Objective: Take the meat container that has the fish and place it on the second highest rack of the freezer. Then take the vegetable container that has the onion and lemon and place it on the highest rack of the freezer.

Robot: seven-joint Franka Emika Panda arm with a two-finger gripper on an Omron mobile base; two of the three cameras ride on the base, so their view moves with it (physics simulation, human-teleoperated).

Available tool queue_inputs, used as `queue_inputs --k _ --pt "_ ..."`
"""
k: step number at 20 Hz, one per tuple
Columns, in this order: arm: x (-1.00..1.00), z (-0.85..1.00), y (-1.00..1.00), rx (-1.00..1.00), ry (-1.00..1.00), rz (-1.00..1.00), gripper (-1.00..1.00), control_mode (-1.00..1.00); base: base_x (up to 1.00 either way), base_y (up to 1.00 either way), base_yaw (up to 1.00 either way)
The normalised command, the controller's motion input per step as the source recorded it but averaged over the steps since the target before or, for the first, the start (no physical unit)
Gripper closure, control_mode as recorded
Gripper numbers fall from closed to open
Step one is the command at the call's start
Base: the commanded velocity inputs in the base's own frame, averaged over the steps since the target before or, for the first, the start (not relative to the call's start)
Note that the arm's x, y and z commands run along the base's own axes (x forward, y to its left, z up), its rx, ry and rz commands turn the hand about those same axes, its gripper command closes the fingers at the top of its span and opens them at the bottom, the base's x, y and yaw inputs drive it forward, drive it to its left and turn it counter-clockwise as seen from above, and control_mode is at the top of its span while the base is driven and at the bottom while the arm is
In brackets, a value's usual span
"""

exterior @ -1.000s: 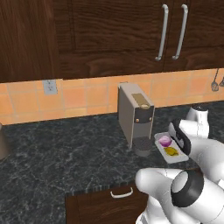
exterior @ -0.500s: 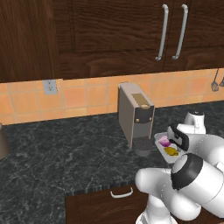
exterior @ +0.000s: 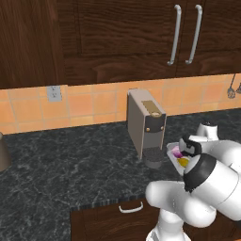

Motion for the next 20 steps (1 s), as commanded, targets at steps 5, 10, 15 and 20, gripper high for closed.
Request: queue_inputs --k 5,10,15,20 --pt "0.00 0.00 0.00 0.00 0.00 0.00 -1.00 -1.00 0.00 0.00 0.00" --pt "0.00 0.00 0.00 0.00 0.00 0.00 1.00 -1.00 0.00 0.00 0.00" --pt "0.00 0.00 0.00 0.00 0.00 0.00 1.00 -1.00 0.00 0.00 0.00" --pt "0.00 0.00 0.00 0.00 0.00 0.00 1.00 -1.00 0.00 0.00 0.00"
